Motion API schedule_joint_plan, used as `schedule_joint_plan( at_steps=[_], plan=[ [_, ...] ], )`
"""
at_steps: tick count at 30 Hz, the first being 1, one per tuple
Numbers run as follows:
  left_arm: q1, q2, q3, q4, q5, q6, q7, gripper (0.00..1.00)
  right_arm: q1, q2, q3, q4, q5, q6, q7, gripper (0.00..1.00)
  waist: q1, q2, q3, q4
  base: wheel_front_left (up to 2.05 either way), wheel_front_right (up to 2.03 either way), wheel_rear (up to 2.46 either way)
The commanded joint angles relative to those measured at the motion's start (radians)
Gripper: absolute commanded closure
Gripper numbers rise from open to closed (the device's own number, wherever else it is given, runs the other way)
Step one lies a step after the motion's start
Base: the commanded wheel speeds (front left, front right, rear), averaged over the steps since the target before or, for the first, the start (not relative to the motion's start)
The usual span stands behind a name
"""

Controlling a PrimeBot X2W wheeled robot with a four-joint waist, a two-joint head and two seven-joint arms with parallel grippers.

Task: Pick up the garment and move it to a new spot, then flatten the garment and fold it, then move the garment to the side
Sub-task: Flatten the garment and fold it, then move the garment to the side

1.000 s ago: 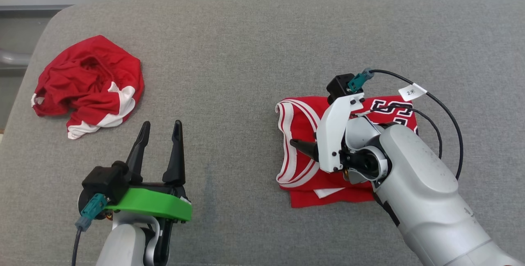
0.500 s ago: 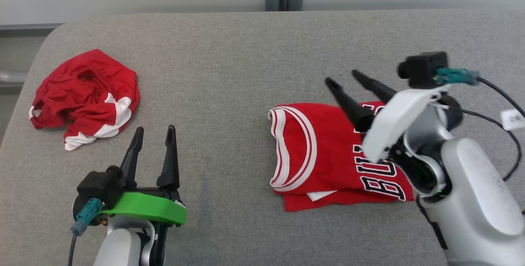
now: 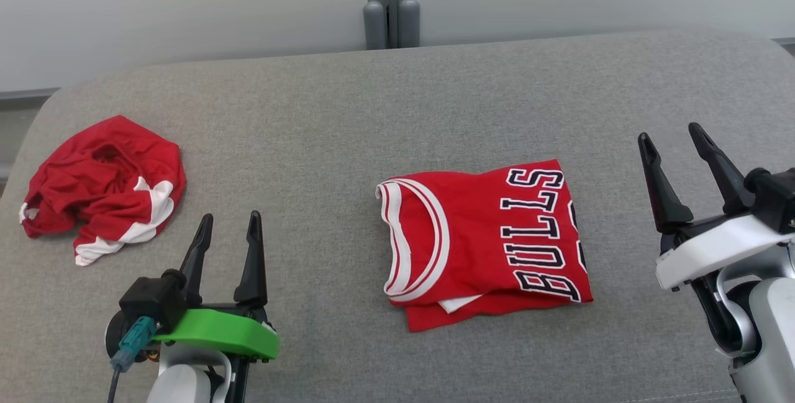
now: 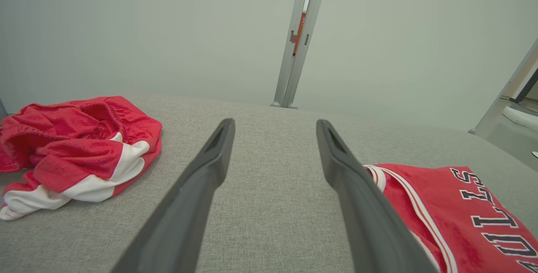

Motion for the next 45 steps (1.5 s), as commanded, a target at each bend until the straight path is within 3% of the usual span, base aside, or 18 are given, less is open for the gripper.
schedule_joint_plan(
  at_steps=[1,12,31,35,40,45],
  plan=[
    [0.015,0.003,0.003,0.004,0.011,-0.004,0.000,0.00,0.018,-0.002,-0.003,0.023,-0.003,0.001,-0.031,0.00,0.0000,0.0000,-0.024,-0.021,0.00,0.00,0.00],
    [0.039,0.003,0.011,0.010,0.051,-0.005,0.000,0.00,0.037,0.000,0.012,0.204,0.038,0.001,-0.146,0.00,0.0000,0.0000,-0.054,-0.030,0.00,0.00,0.00],
    [0.027,0.003,0.021,0.037,0.040,-0.007,0.000,0.00,-0.022,0.007,0.048,0.266,0.097,0.001,-0.128,0.00,0.0000,0.0000,-0.026,-0.007,0.00,0.00,0.00],
    [0.020,0.003,0.017,0.034,0.036,-0.007,0.000,0.00,-0.068,-0.011,0.104,0.271,0.138,0.000,0.007,0.00,0.0000,0.0000,0.003,0.003,0.00,0.00,0.00],
    [-0.017,0.003,0.000,0.022,0.032,-0.007,0.000,0.00,-0.168,0.029,0.094,0.382,0.173,0.001,0.329,0.00,0.0000,0.0000,0.077,0.034,0.00,0.00,0.00],
    [-0.043,0.003,-0.019,0.015,0.014,-0.001,0.000,0.00,-0.218,0.068,0.052,0.472,0.151,0.001,0.460,0.00,0.0000,0.0000,0.127,0.076,0.00,0.00,0.00]
  ],
)
